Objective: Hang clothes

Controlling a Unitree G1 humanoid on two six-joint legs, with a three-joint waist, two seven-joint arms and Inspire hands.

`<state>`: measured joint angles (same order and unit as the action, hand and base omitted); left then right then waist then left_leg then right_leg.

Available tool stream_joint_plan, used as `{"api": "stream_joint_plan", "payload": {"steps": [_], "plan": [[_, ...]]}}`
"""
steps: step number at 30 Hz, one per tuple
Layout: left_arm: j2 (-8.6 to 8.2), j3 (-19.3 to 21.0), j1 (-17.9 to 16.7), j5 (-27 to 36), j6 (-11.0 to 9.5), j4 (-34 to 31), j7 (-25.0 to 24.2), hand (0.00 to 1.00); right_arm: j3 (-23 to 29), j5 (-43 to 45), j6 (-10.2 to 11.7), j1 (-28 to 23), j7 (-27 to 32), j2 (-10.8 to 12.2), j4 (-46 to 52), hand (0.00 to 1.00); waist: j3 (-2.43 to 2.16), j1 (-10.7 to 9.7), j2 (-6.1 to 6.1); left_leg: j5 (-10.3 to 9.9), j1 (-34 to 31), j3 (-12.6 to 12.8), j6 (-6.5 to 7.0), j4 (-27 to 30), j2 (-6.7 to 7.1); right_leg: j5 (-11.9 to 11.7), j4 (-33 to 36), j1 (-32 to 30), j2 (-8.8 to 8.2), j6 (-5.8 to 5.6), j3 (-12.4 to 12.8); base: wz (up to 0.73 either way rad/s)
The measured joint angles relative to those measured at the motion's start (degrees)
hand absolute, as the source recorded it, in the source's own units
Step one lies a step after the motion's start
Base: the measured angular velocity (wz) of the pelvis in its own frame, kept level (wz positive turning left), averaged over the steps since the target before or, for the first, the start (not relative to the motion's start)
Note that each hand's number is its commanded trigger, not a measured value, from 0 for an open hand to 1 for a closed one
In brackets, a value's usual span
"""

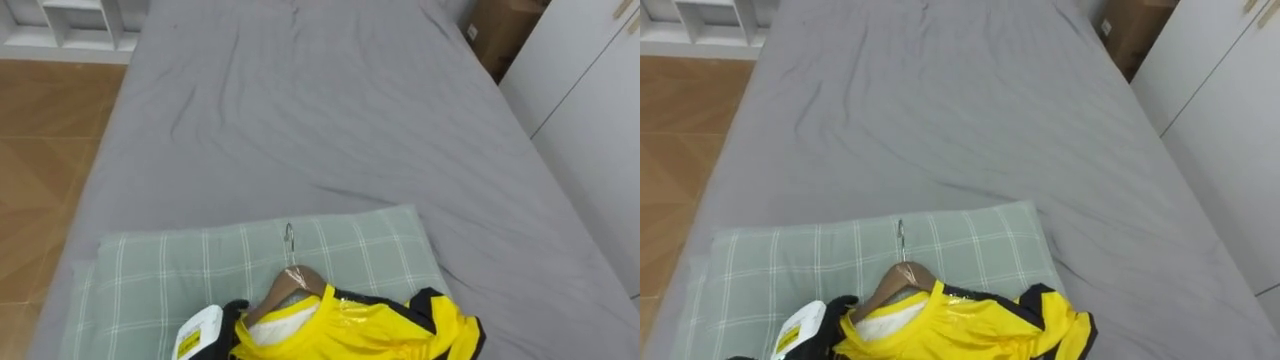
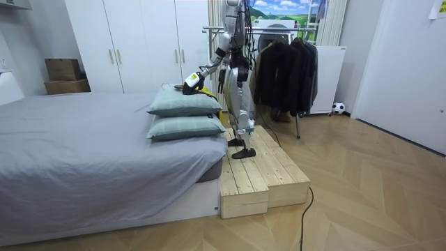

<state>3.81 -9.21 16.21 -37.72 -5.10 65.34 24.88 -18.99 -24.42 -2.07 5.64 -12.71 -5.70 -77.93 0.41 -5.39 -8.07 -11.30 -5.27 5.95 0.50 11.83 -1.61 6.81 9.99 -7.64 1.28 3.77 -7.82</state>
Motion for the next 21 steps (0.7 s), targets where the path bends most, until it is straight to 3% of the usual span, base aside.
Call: {"api": "stream_joint_plan", "payload": {"steps": [12, 21], "plan": [[0.45, 0.1, 0.4, 0.3, 0.5, 0.6, 1.2, 1.00, 0.0, 0.0, 0.1, 0.1, 0.1, 0.0, 0.2, 0.00, 0.12, 0.3, -0.04, 0.0, -0.1, 0.0, -0.04, -0.1, -0.65, 0.0, -0.2, -0.1, 0.20, 0.01, -0.2, 0.00], [0.44, 0.5, 0.4, 2.2, 0.5, 0.7, 1.0, 1.00, 0.0, 0.0, 0.2, 0.4, 1.3, 0.1, 0.2, 0.00, 0.46, 0.4, 0.39, 0.0, -0.2, 0.0, -0.05, -0.1, -0.72, -0.1, -0.2, -0.3, 0.35, 0.11, -0.2, 0.00]]}}
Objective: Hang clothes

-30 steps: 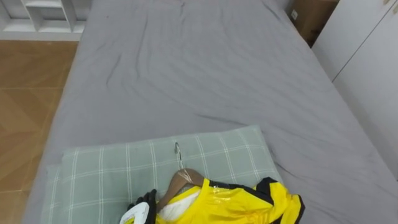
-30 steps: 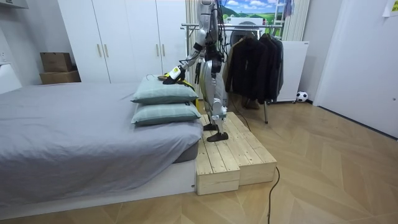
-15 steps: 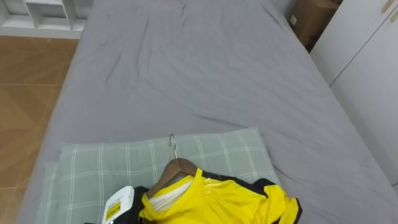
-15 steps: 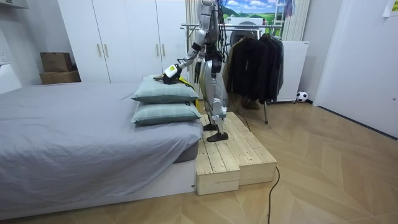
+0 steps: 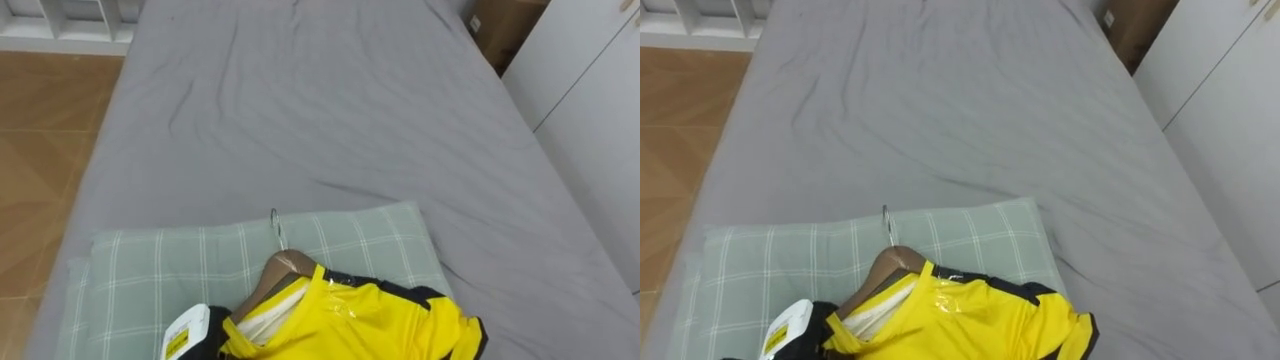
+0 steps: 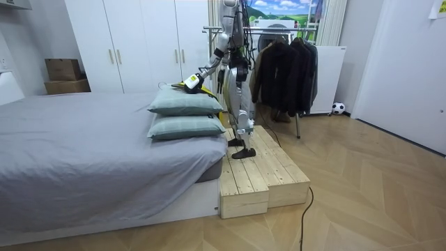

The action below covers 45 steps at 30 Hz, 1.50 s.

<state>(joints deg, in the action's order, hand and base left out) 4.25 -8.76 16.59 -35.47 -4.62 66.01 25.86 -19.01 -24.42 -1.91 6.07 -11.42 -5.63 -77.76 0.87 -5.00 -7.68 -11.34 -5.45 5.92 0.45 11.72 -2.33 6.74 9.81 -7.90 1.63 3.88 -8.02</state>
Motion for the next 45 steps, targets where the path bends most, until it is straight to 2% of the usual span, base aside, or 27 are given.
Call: {"api": "stream_joint_plan", "payload": {"steps": [7, 14, 15, 17, 21, 22, 23, 24, 25, 29, 34, 35, 36, 39, 42, 45], "plan": [[-0.30, 0.8, 0.0, 0.2, 0.0, -0.1, 0.1, 1.00, 0.0, 0.0, 0.0, 0.1, 0.0, 0.0, 0.1, 0.00, -0.03, 0.1, 0.04, 0.0, 0.0, 0.0, 0.00, 0.0, 0.03, 0.0, 0.0, 0.0, 0.00, 0.04, 0.0, 0.00], [-0.43, 0.7, -0.7, 3.5, 0.1, -0.1, 0.2, 1.00, 0.1, 0.1, 0.1, -0.2, 0.0, 0.0, 0.1, 0.00, -0.13, -0.2, 0.58, 0.0, 1.2, -0.1, -0.02, 0.1, -0.04, 0.0, -0.1, 1.4, 0.08, 0.05, 0.0, 0.00], [-0.36, 0.7, -0.7, 4.1, 0.1, -0.1, 0.2, 1.00, 0.1, 0.0, 0.1, -0.3, 0.0, 0.0, 0.1, 0.00, 0.00, -0.3, 0.81, 0.0, 1.4, -0.1, -0.07, 0.1, -0.03, 0.0, -0.2, 1.8, 0.11, 0.05, -0.1, 0.03], [-0.33, 0.8, -1.3, 4.5, 0.1, -0.1, 0.2, 1.00, 0.2, -0.1, 0.5, -0.5, 0.0, 0.0, 0.1, 0.00, -0.09, -0.4, 1.30, -0.2, 1.8, -0.1, -0.30, 0.1, -0.04, 0.0, -0.2, 2.1, 0.23, 0.05, -0.2, 0.00], [-0.69, -0.5, -1.5, 4.7, 0.5, -1.4, 0.2, 1.00, 0.1, -0.4, 1.3, -0.5, 0.1, -0.5, 0.1, 0.00, -0.11, -1.0, 3.33, -0.3, 1.9, -0.9, -0.41, 0.1, 0.05, -0.1, -0.2, 2.4, 0.27, 0.10, -0.6, 0.06], [-0.78, -1.0, -1.6, 4.9, 0.5, -1.9, 0.1, 1.00, 0.1, -0.5, 1.3, -0.5, 0.2, -0.6, 0.1, 0.00, -0.15, -1.0, 3.94, -0.3, 2.1, -1.0, -0.42, 0.1, 0.07, -0.1, -0.3, 2.8, 0.27, 0.10, -0.6, 0.05], [-0.79, -1.1, -1.8, 4.9, 0.6, -2.3, 0.1, 1.00, 0.1, -0.5, 1.3, -0.6, 0.2, -0.6, 0.0, 0.00, -0.40, -1.0, 4.29, -0.3, 2.1, -1.1, -0.42, 0.1, 0.10, 0.0, -0.4, 2.9, 0.28, 0.11, -0.6, 0.00], [-0.64, -1.4, -2.9, 4.9, 0.9, -4.3, -0.1, 1.00, 0.3, -0.4, 1.4, -0.7, 0.3, -0.7, 0.2, 0.00, -0.76, -1.1, 4.72, -0.3, 2.2, -1.2, -0.42, 0.1, 0.16, 0.0, -0.7, 3.0, 0.31, 0.20, -0.5, 0.00], [-0.58, -1.5, -4.0, 4.6, 1.0, -6.8, -0.2, 1.00, 0.5, -0.2, 1.6, -0.9, 0.4, -0.6, 0.2, 0.00, -0.92, -1.0, 5.00, -0.3, 2.3, -1.3, -0.43, 0.1, 0.19, 0.0, -1.2, 3.2, 0.34, 0.22, -0.5, 0.00], [-0.36, -0.7, -8.2, 2.0, 1.2, -13.9, -0.3, 1.00, 2.9, 0.3, 2.2, -2.1, 0.4, -0.6, 0.3, 0.00, -0.87, -0.8, 5.15, -0.2, 3.2, -1.4, -0.53, 0.0, 0.12, 0.1, -1.2, 4.1, 0.46, 0.39, -0.5, 0.02], [0.47, -0.4, -13.2, 1.5, 1.2, -23.5, -0.7, 1.00, 4.4, -0.2, 4.4, -3.8, 0.6, -0.6, 0.7, 0.00, -0.69, -0.7, 5.24, -0.2, 4.3, -1.3, -0.53, -0.2, 0.05, 0.1, -1.3, 5.0, 0.52, 0.39, -0.3, 0.00], [0.64, -0.4, -13.6, 1.5, 1.2, -24.4, -0.7, 1.00, 4.7, -0.3, 4.4, -4.0, 0.7, -0.6, 0.9, 0.00, -0.66, -0.6, 5.27, -0.2, 4.5, -1.3, -0.53, -0.2, 0.06, 0.1, -1.3, 5.2, 0.51, 0.39, -0.3, 0.00], [1.06, -0.4, -14.0, 1.5, 1.2, -26.0, -0.8, 1.00, 5.1, -0.5, 4.5, -4.1, 0.7, -0.7, 1.1, 0.00, -0.39, -0.7, 5.43, -0.2, 5.0, -1.4, -0.54, -0.4, 0.08, 0.1, -1.7, 5.9, 0.52, 0.39, -0.3, 0.00], [2.10, -0.3, -14.2, 1.5, 1.2, -30.6, -0.7, 1.00, 6.5, -0.4, 4.8, -5.1, 0.9, -0.9, 1.9, 0.00, 0.00, -0.7, 6.08, -0.2, 5.5, -1.5, -0.54, -0.4, 0.25, 0.2, -2.1, 7.0, 0.45, 0.31, -0.4, 0.06], [3.42, 0.3, -14.4, 1.0, 1.2, -36.9, -0.5, 1.00, 7.4, -0.2, 4.9, -5.7, 1.2, -1.1, 2.1, 0.00, -0.03, 0.1, 6.46, -0.2, 5.9, -1.8, -0.54, -0.3, 0.26, 0.2, -2.1, 7.2, 0.45, 0.32, -0.6, 0.02], [3.51, 2.0, -15.7, -1.3, 0.7, -42.7, -0.2, 1.00, 7.9, -0.2, 4.9, -6.6, 1.3, -1.5, 2.0, 0.00, -0.25, 0.6, 6.77, -0.2, 6.4, -2.1, -0.54, -0.3, 0.29, 0.2, -2.2, 7.8, 0.44, 0.31, -0.9, 0.04]]}}
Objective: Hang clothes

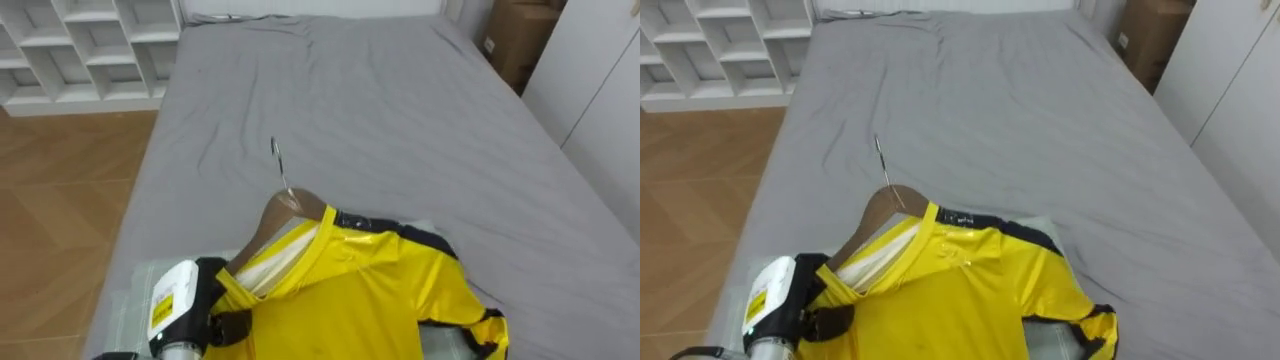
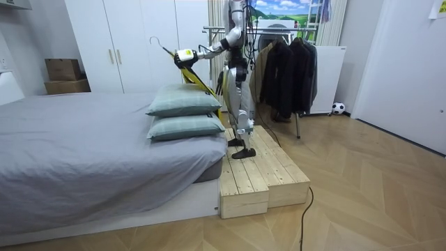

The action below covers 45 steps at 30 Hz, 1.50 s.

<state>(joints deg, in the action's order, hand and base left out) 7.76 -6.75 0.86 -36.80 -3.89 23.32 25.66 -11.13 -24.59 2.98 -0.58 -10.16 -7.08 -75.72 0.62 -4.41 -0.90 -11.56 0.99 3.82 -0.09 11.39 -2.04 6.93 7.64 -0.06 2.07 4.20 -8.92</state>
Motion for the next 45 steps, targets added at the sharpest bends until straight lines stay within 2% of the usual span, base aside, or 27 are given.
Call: {"api": "stream_joint_plan", "payload": {"steps": [4, 12, 16, 29, 33, 36, 41, 45], "plan": [[0.94, 0.4, -2.2, -0.6, 0.0, -4.2, 0.2, 1.00, 0.1, 0.3, 0.0, -0.6, -0.1, -0.3, -0.1, 0.00, -0.15, 0.1, 0.11, 0.0, 1.7, -0.1, 0.00, -0.1, 0.09, 0.3, -0.1, 1.9, -0.06, -0.03, 0.0, 0.01], [1.17, 0.1, -3.4, -1.4, -0.1, -10.2, 0.1, 1.00, 1.4, -0.7, 0.1, -1.8, -1.1, -0.5, 0.1, 0.00, -0.34, 0.0, 0.27, 0.0, 3.4, -0.9, 0.00, -0.3, 0.37, 0.4, -0.9, 4.1, -0.24, -0.15, -0.5, 0.04], [2.15, 0.2, -3.8, -0.9, -0.1, -13.7, 0.1, 1.00, 2.4, -1.9, -0.1, -2.4, -1.2, -0.5, 0.1, 0.00, -0.47, 0.2, 0.52, 0.0, 4.5, -0.9, 0.01, -0.6, 0.46, 0.5, -1.0, 4.8, -0.29, -0.25, -0.3, 0.00], [2.25, 1.7, -3.9, -0.8, -0.2, -14.8, 0.1, 1.00, 5.4, -1.9, -0.1, -3.7, -1.2, -0.5, 0.0, 0.00, -0.65, 0.1, 0.32, 0.0, 5.9, -0.8, 0.03, -0.7, 0.61, 0.8, -0.8, 6.1, -0.34, -0.46, 0.2, 0.00], [2.33, 3.3, -3.9, -0.9, -0.5, -15.4, 0.5, 1.00, 7.4, -1.4, -0.1, -3.9, -1.2, -0.7, -0.4, 0.00, -0.68, 0.0, 0.29, 0.0, 6.0, -0.6, 0.03, -0.7, 0.61, 0.8, -0.8, 6.1, -0.25, -0.46, 0.5, -0.02], [2.41, 4.6, -3.9, -0.9, -0.6, -15.4, 1.2, 1.00, 8.2, -0.9, -0.1, -4.1, -0.4, -1.3, -0.6, 0.00, -0.65, 0.0, 0.34, 0.0, 6.1, 0.0, 0.03, -0.7, 0.56, 0.8, -0.8, 6.1, -0.18, -0.46, 0.9, -0.04], [3.16, 4.8, -4.0, -1.0, -0.6, -16.5, 1.6, 1.00, 10.5, 1.6, -0.2, -3.9, 2.4, -3.6, -3.1, 0.00, -0.56, -0.1, 0.16, 0.0, 6.1, -0.5, 0.04, -0.7, 0.63, 0.8, -0.8, 6.2, -0.23, -0.46, 0.9, 0.02], [5.34, 6.1, -4.1, -1.0, -1.1, -19.9, 2.8, 1.00, 13.5, 7.2, -0.7, -4.1, 6.0, -5.0, -2.9, 0.00, -0.21, -0.2, -0.61, 0.0, 6.2, -0.9, 0.04, -0.7, 0.56, 0.9, -0.7, 6.1, -0.14, -0.38, 0.9, 0.00]]}}
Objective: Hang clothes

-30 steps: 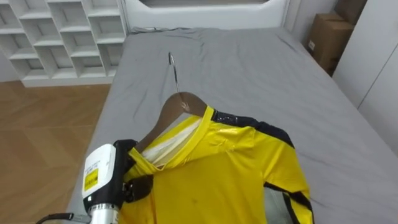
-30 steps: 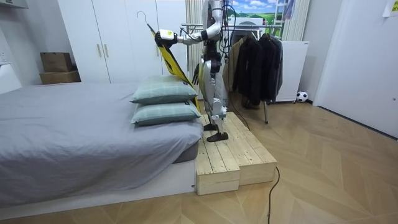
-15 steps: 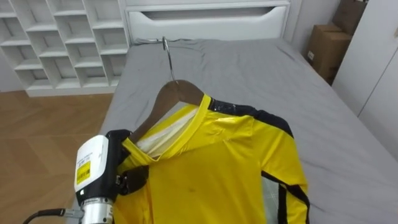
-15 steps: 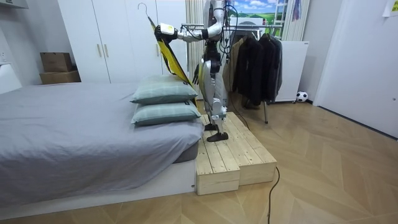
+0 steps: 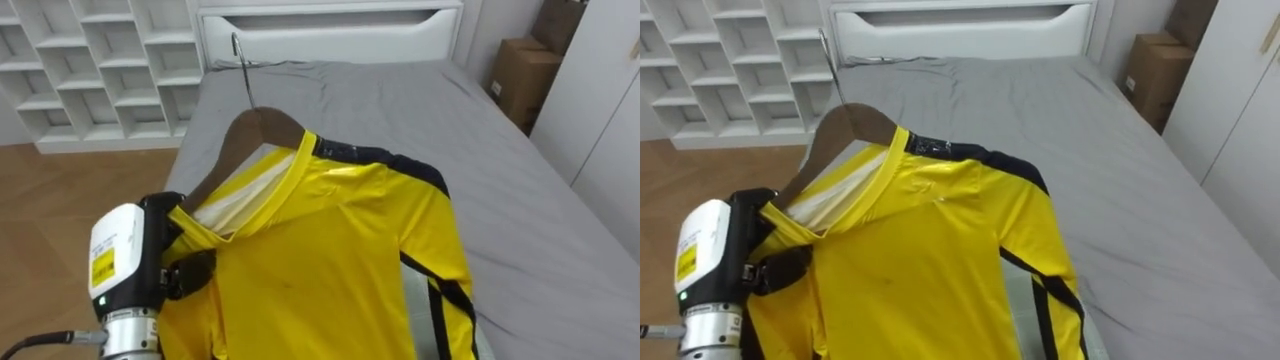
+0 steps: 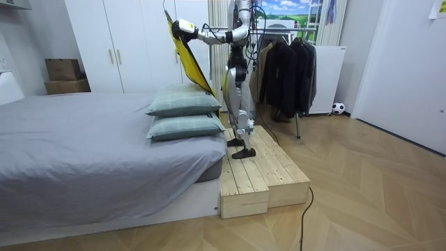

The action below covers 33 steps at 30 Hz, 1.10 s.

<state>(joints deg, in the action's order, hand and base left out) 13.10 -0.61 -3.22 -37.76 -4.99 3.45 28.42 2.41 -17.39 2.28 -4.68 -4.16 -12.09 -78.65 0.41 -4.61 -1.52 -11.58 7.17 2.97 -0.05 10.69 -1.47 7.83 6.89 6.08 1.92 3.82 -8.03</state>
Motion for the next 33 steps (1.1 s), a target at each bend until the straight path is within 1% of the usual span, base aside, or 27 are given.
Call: {"api": "stream_joint_plan", "payload": {"steps": [2, 3, 5, 6, 7, 10, 11, 13, 16, 17, 19, 20, 22, 23, 25, 27, 29, 30, 33], "plan": [[0.47, 0.6, 0.0, 0.1, -0.3, -0.8, 0.4, 1.00, 1.9, 2.9, 0.0, 0.1, 1.6, -0.5, 0.3, 0.00, 0.10, -0.1, -0.36, 0.0, 0.1, -0.1, 0.00, 0.0, 0.00, 0.0, 0.1, 0.1, 0.00, 0.00, 0.0, -0.02], [0.87, 0.5, -0.1, 0.1, -0.6, -0.9, 0.9, 1.00, 2.8, 4.8, -0.4, 0.1, 3.1, -0.8, 1.1, 0.00, 0.09, 0.0, -0.63, 0.0, 0.4, -0.1, 0.00, -0.1, 0.00, 0.1, 0.3, 0.1, 0.00, 0.06, 0.1, -0.05], [1.00, 0.5, -0.6, 0.1, -0.6, -0.8, 1.3, 1.00, 3.8, 8.2, -0.8, 0.2, 5.3, -1.1, 3.5, 0.00, -0.07, 0.0, -1.04, 0.0, 0.5, -0.1, 0.00, -0.3, 0.01, 0.3, 0.8, -0.1, -0.06, 0.05, 0.1, -0.02], [1.01, 0.5, -0.7, 0.1, -0.6, -0.8, 1.3, 1.00, 4.7, 10.8, -0.8, 0.6, 6.7, -1.4, 5.0, 0.00, -0.24, 0.1, -1.35, 0.0, 0.4, -0.2, 0.00, -0.3, 0.03, 0.3, 0.9, -0.2, -0.05, 0.04, 0.1, 0.00], [1.13, 0.5, -0.7, 0.1, -0.6, -0.8, 1.4, 1.00, 5.0, 14.0, -0.9, 1.3, 8.2, -1.8, 6.4, 0.00, -0.26, 0.2, -1.59, 0.0, 0.4, 0.0, 0.01, -0.3, 0.03, 0.3, 1.1, -0.3, -0.06, 0.04, 0.1, 0.00], [1.36, 0.4, -0.9, 0.2, -0.6, -0.4, 2.1, 1.00, 5.2, 18.9, -0.6, 2.4, 11.9, -3.0, 10.8, 0.00, -0.30, 0.2, -1.75, 0.0, 0.5, 0.0, 0.01, -0.2, 0.06, 0.3, 1.1, -0.2, -0.08, 0.02, 0.0, 0.00], [1.35, 0.4, -1.0, 0.1, -0.6, -0.4, 2.2, 1.00, 5.6, 20.2, -0.7, 2.3, 12.6, -3.0, 12.3, 0.00, -0.33, 0.2, -1.80, 0.0, 0.4, 0.1, 0.01, -0.2, 0.06, 0.3, 1.1, -0.2, -0.11, 0.02, 0.0, 0.00], [1.35, 0.4, -1.5, 0.2, -0.6, -0.4, 2.6, 1.00, 5.8, 24.9, -0.8, 2.3, 15.3, -2.9, 18.6, 0.00, -0.34, 0.4, -1.56, 0.0, 0.2, 0.1, 0.01, -0.3, 0.05, 0.3, 1.1, -0.2, -0.13, 0.00, 0.0, 0.00], [1.35, 0.4, -1.5, 0.2, -0.6, -0.4, 2.6, 1.00, 5.8, 29.6, -0.8, 2.4, 17.9, -2.9, 25.5, 0.00, -0.42, 0.6, -1.36, 0.0, 0.5, 0.1, 0.01, -0.3, 0.02, 0.3, 1.4, -0.3, -0.09, 0.01, 0.1, 0.00], [1.35, 0.4, -1.5, 0.3, -0.6, -0.4, 2.5, 1.00, 5.8, 30.6, -0.8, 2.4, 18.3, -2.9, 26.7, 0.00, -0.44, 0.5, -1.35, 0.0, 0.5, 0.1, 0.01, -0.3, 0.01, 0.3, 1.4, -0.3, -0.09, 0.01, 0.0, 0.00], [1.36, 0.4, -1.6, 1.1, -0.4, -0.6, 2.5, 1.00, 5.9, 35.9, -0.6, 1.7, 19.6, -2.9, 33.4, 0.00, -0.50, 0.4, -1.22, 0.0, 0.6, 0.0, 0.01, -0.3, 0.00, 0.3, 1.8, -0.3, -0.11, 0.03, 0.0, 0.00], [1.36, 0.4, -1.6, 1.1, -0.4, -0.7, 2.5, 1.00, 5.9, 36.7, -0.6, 1.6, 20.0, -2.9, 35.1, 0.00, -0.52, 0.4, -1.19, 0.0, 0.6, 0.0, 0.01, -0.3, 0.00, 0.3, 1.8, -0.3, -0.12, 0.03, 0.0, 0.00], [1.36, 0.4, -1.6, 1.1, -0.4, -0.8, 2.4, 1.00, 5.9, 39.7, -0.5, 1.6, 21.2, -2.9, 41.4, 0.00, -0.56, 0.4, -1.13, 0.0, 0.5, 0.1, 0.01, -0.3, 0.01, 0.3, 1.8, -0.5, -0.16, 0.03, 0.0, 0.00], [1.36, 0.4, -1.6, 1.1, -0.4, -0.8, 2.4, 1.00, 5.9, 40.5, -0.5, 1.4, 21.4, -2.9, 43.2, 0.00, -0.57, 0.5, -1.10, 0.0, 0.4, 0.1, 0.01, -0.3, 0.01, 0.3, 1.8, -0.5, -0.16, 0.03, 0.0, 0.00], [1.36, 0.4, -1.6, 1.1, -0.3, -0.8, 2.4, 1.00, 5.8, 44.8, -0.4, -0.1, 22.0, -2.9, 50.9, 0.00, -0.59, 0.5, -1.03, 0.0, 0.4, 0.1, 0.01, -0.3, 0.01, 0.3, 1.8, -0.5, -0.15, 0.03, 0.0, 0.00], [1.35, 0.5, -1.6, 1.1, -0.3, -0.8, 2.4, 1.00, 5.7, 46.9, -0.3, -1.2, 22.1, -2.9, 56.1, 0.00, -0.59, 0.7, -0.97, 0.0, 0.5, 0.2, 0.01, -0.3, -0.01, 0.3, 1.9, -0.6, -0.15, 0.03, 0.1, 0.00], [1.07, 0.5, -1.6, 1.1, -0.2, -0.8, 2.3, 1.00, 5.7, 48.9, -0.3, -1.3, 22.2, -2.8, 58.9, 0.00, -0.59, 0.7, -0.94, 0.0, 0.6, 0.2, 0.01, -0.3, -0.02, 0.3, 1.9, -0.5, -0.17, 0.02, 0.1, 0.00], [0.83, 0.5, -1.6, 1.1, -0.2, -0.9, 2.2, 1.00, 5.7, 49.9, -0.3, -1.7, 22.2, -2.8, 60.7, 0.00, -0.61, 0.9, -0.92, 0.0, 0.6, 0.2, 0.00, -0.4, -0.01, 0.3, 1.9, -0.5, -0.18, 0.02, 0.1, 0.00], [0.78, 0.5, -1.6, 1.1, 0.1, -1.3, 1.4, 1.00, 5.6, 52.9, -0.4, -2.5, 22.2, -2.6, 64.3, 0.00, -0.60, 1.7, -0.73, 0.0, 1.0, 0.6, 0.00, -0.8, -0.06, 0.3, 1.9, -0.5, -0.17, 0.02, 0.1, -0.04]]}}
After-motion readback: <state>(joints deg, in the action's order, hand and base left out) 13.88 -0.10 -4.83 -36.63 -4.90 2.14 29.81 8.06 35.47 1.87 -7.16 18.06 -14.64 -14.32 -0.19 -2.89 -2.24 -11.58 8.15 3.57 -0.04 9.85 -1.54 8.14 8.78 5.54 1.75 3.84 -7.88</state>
